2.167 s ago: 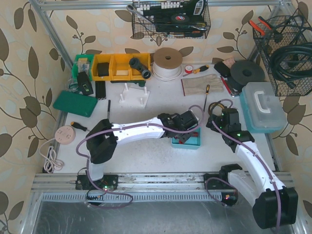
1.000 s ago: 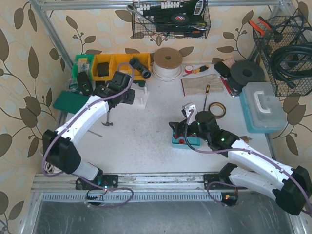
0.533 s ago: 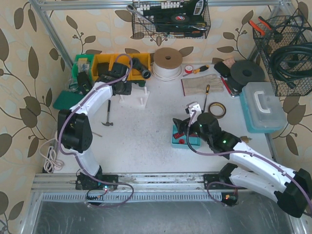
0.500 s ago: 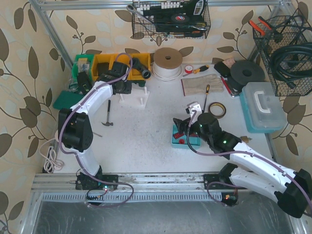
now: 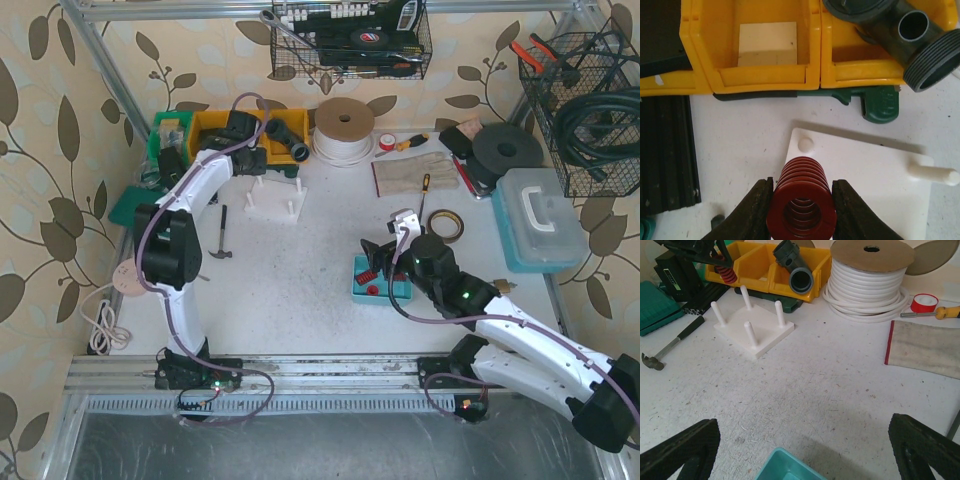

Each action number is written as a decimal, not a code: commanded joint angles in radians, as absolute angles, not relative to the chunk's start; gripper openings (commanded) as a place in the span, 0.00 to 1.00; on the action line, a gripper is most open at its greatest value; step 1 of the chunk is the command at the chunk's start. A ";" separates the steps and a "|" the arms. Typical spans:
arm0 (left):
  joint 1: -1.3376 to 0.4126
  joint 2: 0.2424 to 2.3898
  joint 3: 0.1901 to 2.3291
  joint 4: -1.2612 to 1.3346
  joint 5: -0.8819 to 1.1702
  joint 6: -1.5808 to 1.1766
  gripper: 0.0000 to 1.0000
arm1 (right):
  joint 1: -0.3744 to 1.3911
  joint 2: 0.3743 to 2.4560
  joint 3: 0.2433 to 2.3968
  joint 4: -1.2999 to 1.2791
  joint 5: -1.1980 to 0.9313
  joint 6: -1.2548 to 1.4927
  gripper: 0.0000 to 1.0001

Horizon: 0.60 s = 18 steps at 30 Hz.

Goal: Install the large spring

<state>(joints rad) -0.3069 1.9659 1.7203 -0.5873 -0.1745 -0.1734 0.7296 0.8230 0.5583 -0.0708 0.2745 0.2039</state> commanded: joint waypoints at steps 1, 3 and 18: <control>-0.299 1.998 1.811 -0.590 -0.158 -0.141 0.03 | 0.736 0.822 0.545 -0.063 0.298 0.193 0.91; -0.298 2.018 1.825 -0.592 -0.151 -0.137 0.03 | 0.736 0.821 0.545 -0.063 0.302 0.194 0.91; -0.279 2.096 1.859 -0.597 -0.134 -0.132 0.03 | 0.736 0.819 0.542 -0.059 0.308 0.193 0.91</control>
<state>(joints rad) -0.2951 2.0888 1.8107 -0.6025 -0.1417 -0.1551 0.7311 0.8276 0.5571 -0.0704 0.2848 0.2035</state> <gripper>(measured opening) 0.314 0.909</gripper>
